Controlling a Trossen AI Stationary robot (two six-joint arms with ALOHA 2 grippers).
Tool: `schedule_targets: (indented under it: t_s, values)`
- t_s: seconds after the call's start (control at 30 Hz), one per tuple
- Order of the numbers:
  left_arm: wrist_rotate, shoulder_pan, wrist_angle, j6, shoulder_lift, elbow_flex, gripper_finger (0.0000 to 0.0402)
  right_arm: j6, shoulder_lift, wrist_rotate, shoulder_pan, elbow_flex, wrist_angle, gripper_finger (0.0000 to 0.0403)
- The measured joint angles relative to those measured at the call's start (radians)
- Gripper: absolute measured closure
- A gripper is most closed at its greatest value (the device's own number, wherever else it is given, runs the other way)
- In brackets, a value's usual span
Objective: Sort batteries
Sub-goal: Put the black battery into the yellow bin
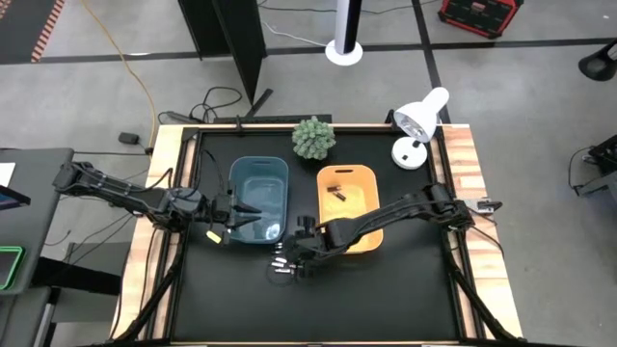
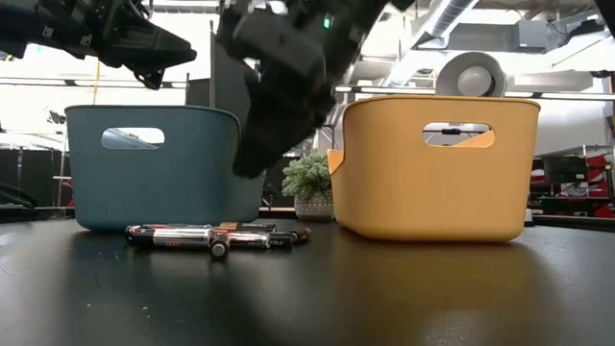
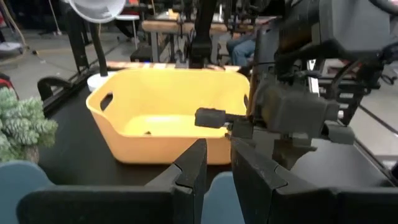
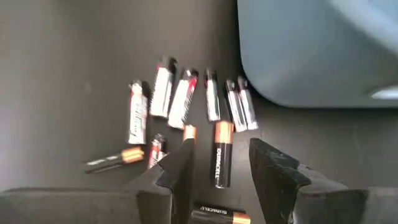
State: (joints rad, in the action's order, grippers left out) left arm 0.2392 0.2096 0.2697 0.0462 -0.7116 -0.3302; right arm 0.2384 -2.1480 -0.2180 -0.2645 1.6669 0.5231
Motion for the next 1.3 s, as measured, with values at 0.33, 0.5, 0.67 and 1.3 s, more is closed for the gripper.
schedule_targets:
  t_s: [0.33,0.5,0.67,1.3]
  values:
    - [0.000,0.000,0.006,-0.003,-0.002,0.000,0.0331,0.027,-0.035,0.010,0.007,0.000,0.004,0.0237]
    - [0.000,0.000,0.006,-0.007,-0.002,0.000,0.0331,0.029,-0.054,0.009,0.007,0.002,0.004,0.0237]
    - [0.000,0.000,0.005,-0.007,-0.002,0.000,0.0331,0.048,-0.083,0.009,0.007,0.002,0.011,0.0237]
    - [0.000,0.000,0.005,-0.008,-0.002,0.000,0.0331,0.053,-0.097,0.011,0.014,0.000,0.019,0.0318]
